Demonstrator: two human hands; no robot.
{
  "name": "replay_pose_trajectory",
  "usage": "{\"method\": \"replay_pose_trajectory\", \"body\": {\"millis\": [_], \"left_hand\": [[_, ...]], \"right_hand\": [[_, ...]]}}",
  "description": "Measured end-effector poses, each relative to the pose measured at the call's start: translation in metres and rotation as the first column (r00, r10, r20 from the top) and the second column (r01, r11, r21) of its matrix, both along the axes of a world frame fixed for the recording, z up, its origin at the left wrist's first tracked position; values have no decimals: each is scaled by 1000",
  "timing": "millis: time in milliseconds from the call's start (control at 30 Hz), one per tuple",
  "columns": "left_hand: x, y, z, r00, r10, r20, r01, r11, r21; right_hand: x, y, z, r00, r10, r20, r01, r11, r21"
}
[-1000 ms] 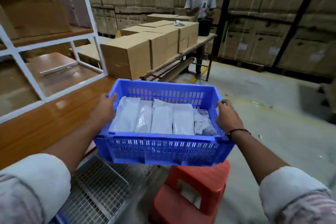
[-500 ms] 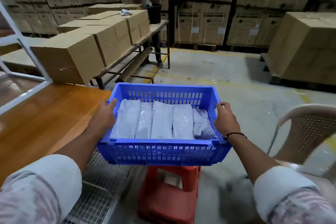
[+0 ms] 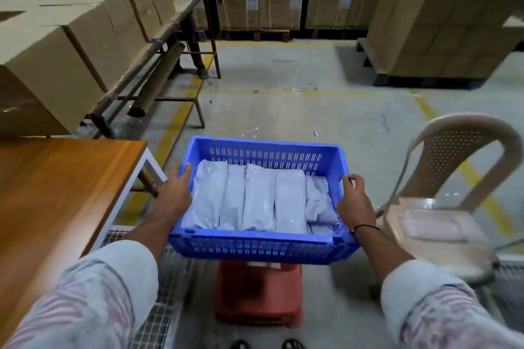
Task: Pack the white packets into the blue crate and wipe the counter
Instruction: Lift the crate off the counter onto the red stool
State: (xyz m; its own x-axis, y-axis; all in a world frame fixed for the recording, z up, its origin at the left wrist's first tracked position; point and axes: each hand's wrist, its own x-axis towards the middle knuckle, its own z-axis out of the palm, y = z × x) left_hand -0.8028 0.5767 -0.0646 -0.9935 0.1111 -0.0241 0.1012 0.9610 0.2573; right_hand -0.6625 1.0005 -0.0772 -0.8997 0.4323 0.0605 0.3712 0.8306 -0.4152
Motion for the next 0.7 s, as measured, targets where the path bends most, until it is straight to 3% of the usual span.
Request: {"method": "replay_pose_trajectory", "body": {"millis": [433,700], "left_hand": [[-69,17,-76,990,-122,69,118,991,54],[-95,18,-107,969,-149,197,147,989,23]], "right_hand": [[-30,9,-62,988,-142,68,143,990,-6],[-55,13,-96,987,-118,114,119,993,-5]]}}
